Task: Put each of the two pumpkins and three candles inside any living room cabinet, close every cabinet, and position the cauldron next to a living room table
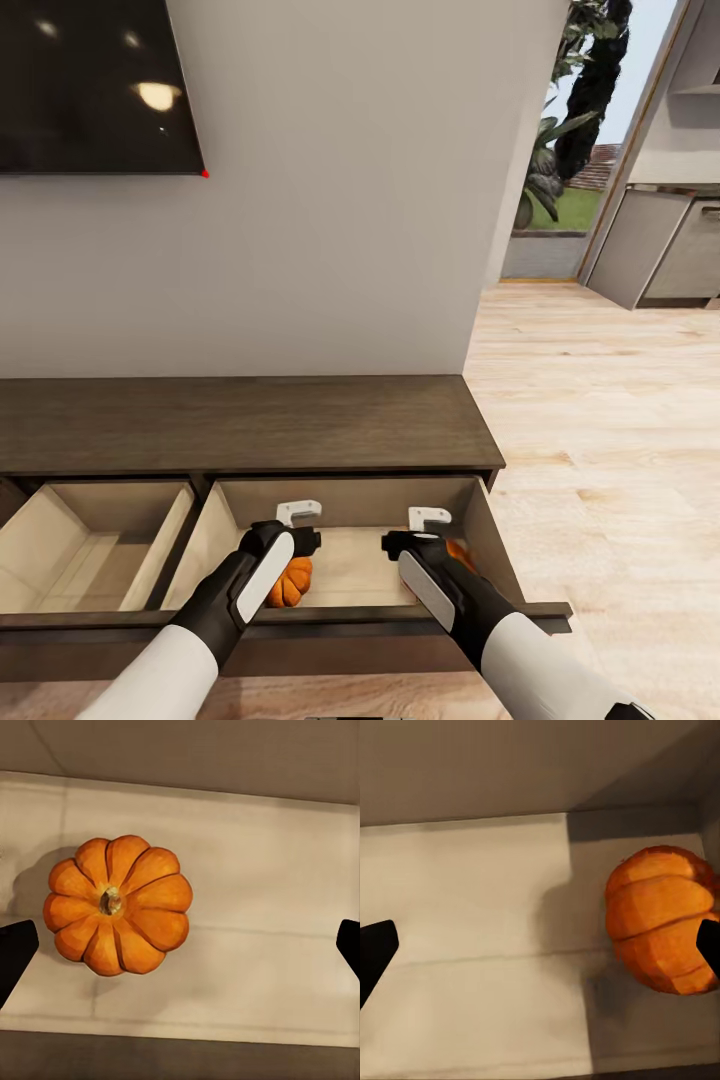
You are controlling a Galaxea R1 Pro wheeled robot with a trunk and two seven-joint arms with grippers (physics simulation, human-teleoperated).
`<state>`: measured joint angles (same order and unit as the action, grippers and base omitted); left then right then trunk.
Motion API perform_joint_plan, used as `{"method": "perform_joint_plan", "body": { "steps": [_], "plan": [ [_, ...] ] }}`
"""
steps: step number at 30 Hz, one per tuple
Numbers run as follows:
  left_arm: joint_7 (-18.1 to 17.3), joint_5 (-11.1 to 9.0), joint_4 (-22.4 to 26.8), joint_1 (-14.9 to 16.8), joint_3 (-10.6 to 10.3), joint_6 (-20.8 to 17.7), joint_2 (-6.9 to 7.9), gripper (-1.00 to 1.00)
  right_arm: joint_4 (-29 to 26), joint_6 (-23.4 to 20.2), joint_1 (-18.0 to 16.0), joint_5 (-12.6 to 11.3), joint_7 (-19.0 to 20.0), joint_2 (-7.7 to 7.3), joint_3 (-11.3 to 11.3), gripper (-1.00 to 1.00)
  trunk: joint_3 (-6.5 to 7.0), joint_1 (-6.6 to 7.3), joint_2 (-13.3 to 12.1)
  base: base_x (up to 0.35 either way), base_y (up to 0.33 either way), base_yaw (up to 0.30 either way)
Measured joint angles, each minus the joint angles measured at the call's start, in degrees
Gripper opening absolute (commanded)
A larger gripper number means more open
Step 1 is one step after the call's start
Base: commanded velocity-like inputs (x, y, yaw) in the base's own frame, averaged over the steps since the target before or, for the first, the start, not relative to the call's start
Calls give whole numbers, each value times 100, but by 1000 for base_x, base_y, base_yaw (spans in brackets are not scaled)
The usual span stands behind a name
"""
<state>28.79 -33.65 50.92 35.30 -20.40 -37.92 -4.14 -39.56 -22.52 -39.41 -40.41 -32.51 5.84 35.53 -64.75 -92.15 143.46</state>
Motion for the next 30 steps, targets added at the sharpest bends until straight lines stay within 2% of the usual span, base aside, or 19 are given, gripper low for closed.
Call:
{"method": "perform_joint_plan", "body": {
  "steps": [18,30],
  "plan": [
    [18,0,-7,0,-11,-25,-9,100,5,-23,0,2,20,0,-1,100,398,45,-24,-22,4,0],
    [25,-1,15,0,-3,-25,-10,100,8,-26,0,2,19,0,-1,100,614,307,-504,-84,4,0]
  ]
}}
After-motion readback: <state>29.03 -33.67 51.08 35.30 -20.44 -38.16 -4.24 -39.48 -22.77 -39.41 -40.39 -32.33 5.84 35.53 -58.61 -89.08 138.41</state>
